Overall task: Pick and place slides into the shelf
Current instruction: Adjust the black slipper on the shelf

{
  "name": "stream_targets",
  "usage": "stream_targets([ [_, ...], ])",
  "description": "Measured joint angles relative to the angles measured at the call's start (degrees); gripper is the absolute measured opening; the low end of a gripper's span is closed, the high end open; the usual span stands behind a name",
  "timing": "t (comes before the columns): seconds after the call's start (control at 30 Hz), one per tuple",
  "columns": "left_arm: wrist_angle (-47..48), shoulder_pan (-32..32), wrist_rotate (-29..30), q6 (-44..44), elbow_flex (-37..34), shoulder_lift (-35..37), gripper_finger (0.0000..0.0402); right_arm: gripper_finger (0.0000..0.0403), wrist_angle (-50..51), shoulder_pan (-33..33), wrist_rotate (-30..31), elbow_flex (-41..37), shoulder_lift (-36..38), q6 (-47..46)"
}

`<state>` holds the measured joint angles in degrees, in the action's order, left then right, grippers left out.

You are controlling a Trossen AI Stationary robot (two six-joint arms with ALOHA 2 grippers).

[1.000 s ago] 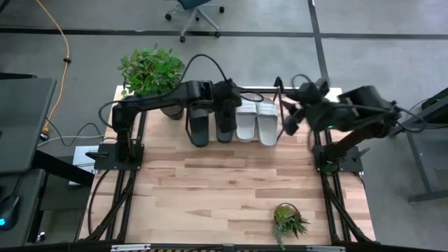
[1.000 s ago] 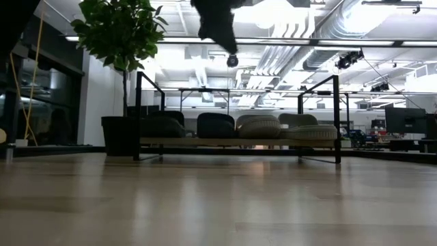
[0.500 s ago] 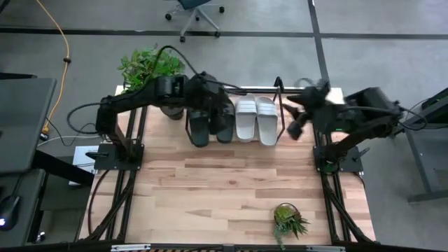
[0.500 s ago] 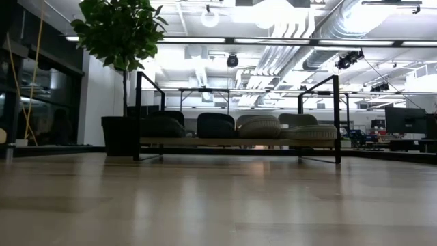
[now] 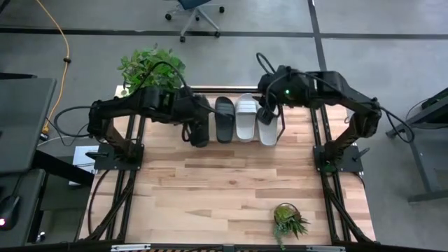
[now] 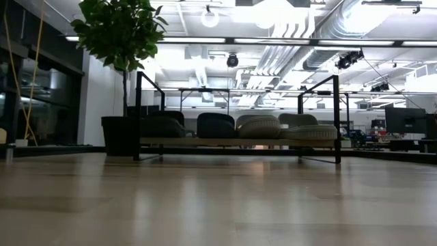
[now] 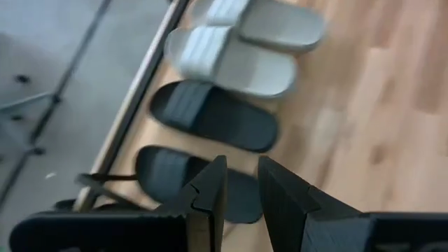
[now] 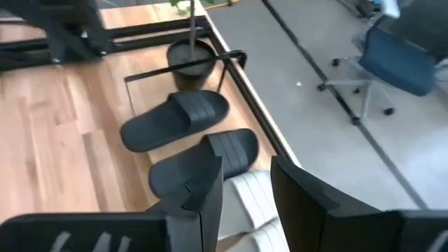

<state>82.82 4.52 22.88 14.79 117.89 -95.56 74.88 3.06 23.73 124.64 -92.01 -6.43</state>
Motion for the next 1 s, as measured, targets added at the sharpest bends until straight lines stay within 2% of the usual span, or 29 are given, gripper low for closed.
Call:
stream_targets([
  [0.1, -0.19, 1.09, 2.73, -2.08, -3.28, 0.01, 0.0072, 0.0114, -1.68, 1.35, -1.93, 0.01, 0.75, 0.05],
  [0.27, -2.69, 3.65, 0.05, -4.65, -13.03, -0.04, 0.0072, 0.0114, -2.87, 0.96, -2.78, 0.11, 1.32, -0.40],
  [0.63, -21.71, 3.84, 2.73, -13.58, -35.47, -0.16, 0.0072, 0.0114, -2.68, -1.36, -1.75, 0.11, 1.73, -3.87],
  [0.8, -26.50, 3.86, 7.53, -19.29, -38.79, -0.20, 0.0072, 0.0114, -1.37, -4.46, -0.35, 0.11, 2.80, -5.63],
  [1.0, -29.15, 4.58, 7.16, -24.71, -38.98, -0.20, 0.0072, 0.0114, 7.22, -11.47, 9.09, 0.11, 6.86, -12.84],
])
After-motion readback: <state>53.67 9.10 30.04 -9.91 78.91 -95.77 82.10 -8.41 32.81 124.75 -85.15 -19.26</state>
